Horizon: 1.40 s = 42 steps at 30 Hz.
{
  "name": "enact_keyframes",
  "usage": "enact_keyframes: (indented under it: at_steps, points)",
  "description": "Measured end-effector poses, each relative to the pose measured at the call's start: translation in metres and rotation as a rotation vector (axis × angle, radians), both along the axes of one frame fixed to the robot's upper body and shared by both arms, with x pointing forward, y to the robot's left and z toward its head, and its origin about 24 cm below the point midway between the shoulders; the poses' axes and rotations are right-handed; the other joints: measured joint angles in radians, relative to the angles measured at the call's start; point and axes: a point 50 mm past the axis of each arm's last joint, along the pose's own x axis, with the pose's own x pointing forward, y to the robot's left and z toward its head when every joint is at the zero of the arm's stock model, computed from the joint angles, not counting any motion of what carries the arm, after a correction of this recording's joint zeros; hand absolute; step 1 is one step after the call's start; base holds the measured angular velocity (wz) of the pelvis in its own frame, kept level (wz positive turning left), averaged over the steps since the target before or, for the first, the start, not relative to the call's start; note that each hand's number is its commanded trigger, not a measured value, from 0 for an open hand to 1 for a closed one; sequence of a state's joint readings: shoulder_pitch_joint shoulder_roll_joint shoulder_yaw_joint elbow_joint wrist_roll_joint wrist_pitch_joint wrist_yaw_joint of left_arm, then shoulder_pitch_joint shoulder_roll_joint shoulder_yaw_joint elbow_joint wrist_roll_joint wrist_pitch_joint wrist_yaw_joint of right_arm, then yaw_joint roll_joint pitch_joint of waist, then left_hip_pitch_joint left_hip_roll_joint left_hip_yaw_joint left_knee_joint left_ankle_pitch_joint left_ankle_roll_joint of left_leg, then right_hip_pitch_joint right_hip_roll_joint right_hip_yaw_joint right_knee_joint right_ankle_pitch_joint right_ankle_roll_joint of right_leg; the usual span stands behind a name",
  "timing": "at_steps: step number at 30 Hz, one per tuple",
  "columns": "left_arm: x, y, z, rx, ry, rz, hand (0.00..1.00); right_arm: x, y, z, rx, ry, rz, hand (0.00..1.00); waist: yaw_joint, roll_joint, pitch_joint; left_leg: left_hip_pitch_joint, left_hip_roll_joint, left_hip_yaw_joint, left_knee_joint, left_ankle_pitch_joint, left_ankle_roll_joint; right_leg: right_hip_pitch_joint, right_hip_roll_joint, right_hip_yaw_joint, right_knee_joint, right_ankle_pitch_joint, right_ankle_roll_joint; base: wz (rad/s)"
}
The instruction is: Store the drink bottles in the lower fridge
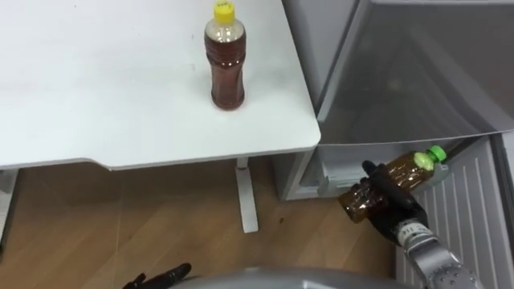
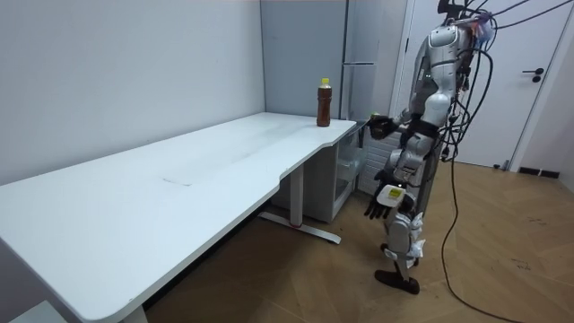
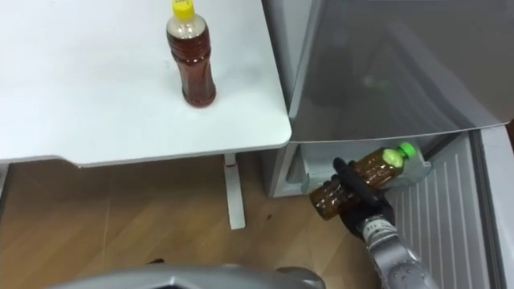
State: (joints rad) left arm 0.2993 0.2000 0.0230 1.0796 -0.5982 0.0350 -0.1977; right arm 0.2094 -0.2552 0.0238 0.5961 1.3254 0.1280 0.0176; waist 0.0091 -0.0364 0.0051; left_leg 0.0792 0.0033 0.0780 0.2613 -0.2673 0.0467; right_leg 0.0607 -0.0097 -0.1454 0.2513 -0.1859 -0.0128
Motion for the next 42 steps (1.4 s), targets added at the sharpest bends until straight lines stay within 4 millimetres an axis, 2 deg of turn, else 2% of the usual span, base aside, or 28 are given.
enact_keyframes:
  at_steps: [2,4,7,10,11,13,14,15,17,18,19,23,26,28,29,30,39,42]
  points:
    - [0.001,0.001,0.0,0.003,0.009,0.011,0.0,0.003,-0.005,0.0,0.007,0.011,-0.05,1.0,0.003,0.01,-0.0056,-0.04,0.0,-0.011,0.043,-0.01,0.002,-0.026,-0.004,-0.01,0.021,-0.005,0.001,0.15]
    - [0.005,0.001,0.0,0.01,0.015,0.013,0.0,0.009,-0.008,-0.001,0.034,0.021,-0.108,1.0,0.007,0.004,-0.0011,-0.073,-0.005,-0.014,0.057,-0.01,0.004,-0.062,-0.011,-0.012,0.046,-0.011,0.002,0.11]
    - [0.016,0.001,-0.001,0.011,0.016,0.019,0.0,0.027,-0.01,-0.001,0.06,0.042,-0.174,1.0,0.024,0.011,0.0025,-0.153,-0.012,-0.024,0.088,-0.002,0.008,-0.136,-0.023,-0.023,0.078,-0.012,0.001,0.09]
    - [0.027,0.001,-0.002,0.015,0.018,0.008,0.0,0.048,-0.012,0.002,0.077,0.065,-0.221,1.0,0.028,0.004,0.007,-0.214,-0.02,-0.035,0.092,0.016,0.012,-0.199,-0.031,-0.026,0.086,-0.01,0.003,0.18]
    - [0.028,0.002,-0.001,0.019,0.02,0.008,0.0,0.061,-0.01,0.008,0.081,0.047,-0.219,1.0,0.026,0.007,0.0062,-0.241,-0.025,-0.04,0.093,0.026,0.011,-0.224,-0.039,-0.037,0.099,-0.009,0.001,0.17]
    - [0.033,0.006,-0.001,0.031,0.024,0.005,0.0,0.08,-0.01,0.016,0.11,0.012,-0.245,1.0,0.024,-0.001,0.0118,-0.28,-0.028,-0.044,0.094,0.038,0.011,-0.263,-0.045,-0.048,0.11,-0.007,-0.002,0.22]
    - [0.036,0.008,0.0,0.04,0.023,0.004,0.0,0.088,-0.012,0.019,0.125,0.006,-0.27,1.0,0.026,-0.006,0.0115,-0.304,-0.031,-0.056,0.1,0.045,0.01,-0.287,-0.046,-0.052,0.111,-0.003,-0.004,0.18]
    - [0.037,0.011,0.001,0.052,0.028,0.005,0.0,0.086,-0.012,0.017,0.15,0.005,-0.282,1.0,0.026,-0.017,0.0136,-0.321,-0.032,-0.058,0.099,0.052,0.009,-0.307,-0.048,-0.053,0.113,0.001,-0.006,0.09]
    - [0.04,0.007,-0.001,0.046,0.044,0.006,0.0,0.092,-0.017,0.017,0.165,0.036,-0.344,1.0,0.027,-0.013,0.0185,-0.35,-0.031,-0.059,0.109,0.054,0.01,-0.331,-0.048,-0.054,0.114,0.01,-0.008,-0.04]
    - [0.043,0.005,-0.001,0.045,0.043,0.007,0.0,0.096,-0.024,0.02,0.161,0.045,-0.39,1.0,0.029,-0.004,0.0224,-0.371,-0.032,-0.061,0.116,0.056,0.012,-0.349,-0.05,-0.057,0.118,0.014,-0.007,0.0]
    - [0.045,0.004,-0.001,0.045,0.04,0.004,0.0,0.099,-0.027,0.022,0.162,0.043,-0.409,1.0,0.029,0.0,0.0229,-0.384,-0.033,-0.061,0.116,0.057,0.013,-0.361,-0.052,-0.057,0.124,0.015,-0.007,0.03]
    - [0.061,0.005,-0.001,0.059,0.033,0.011,0.0,0.121,-0.037,0.041,0.174,0.001,-0.463,1.0,0.055,0.006,0.0247,-0.461,-0.039,-0.053,0.127,0.068,0.015,-0.458,-0.066,-0.054,0.173,0.014,-0.009,0.01]
    - [0.072,0.005,0.0,0.063,0.024,0.03,0.0,0.124,-0.042,0.044,0.185,0.019,-0.512,1.0,0.08,0.005,0.0278,-0.523,-0.038,-0.053,0.165,0.068,0.014,-0.517,-0.078,-0.058,0.213,0.008,-0.019,0.06]
    - [0.075,0.004,0.0,0.058,0.013,0.043,0.0,0.133,-0.041,0.051,0.204,0.002,-0.524,1.0,0.081,0.004,0.0326,-0.559,-0.039,-0.05,0.179,0.069,0.012,-0.554,-0.082,-0.059,0.232,0.005,-0.022,0.05]
    - [0.077,0.004,0.0,0.064,0.012,0.047,0.0,0.141,-0.041,0.058,0.213,-0.012,-0.526,1.0,0.081,0.0,0.0404,-0.58,-0.04,-0.045,0.19,0.07,0.012,-0.579,-0.088,-0.059,0.251,0.0,-0.025,0.09]
    - [0.079,0.003,0.001,0.071,0.015,0.059,0.0,0.147,-0.042,0.064,0.224,-0.026,-0.537,1.0,0.081,-0.002,0.0418,-0.605,-0.043,-0.042,0.197,0.073,0.011,-0.605,-0.093,-0.062,0.264,-0.005,-0.026,0.11]
    - [0.091,0.004,0.003,0.139,0.013,0.062,0.0,0.185,-0.049,0.11,0.233,-0.088,-0.581,1.0,0.079,-0.007,0.044,-0.751,-0.064,-0.054,0.233,0.098,0.009,-0.757,-0.127,-0.081,0.335,-0.018,-0.034,0.15]
    - [0.094,0.004,0.003,0.149,0.014,0.048,0.0,0.193,-0.049,0.12,0.249,-0.102,-0.584,1.0,0.077,-0.009,0.045,-0.774,-0.066,-0.054,0.241,0.098,0.009,-0.777,-0.13,-0.084,0.342,-0.02,-0.033,0.07]
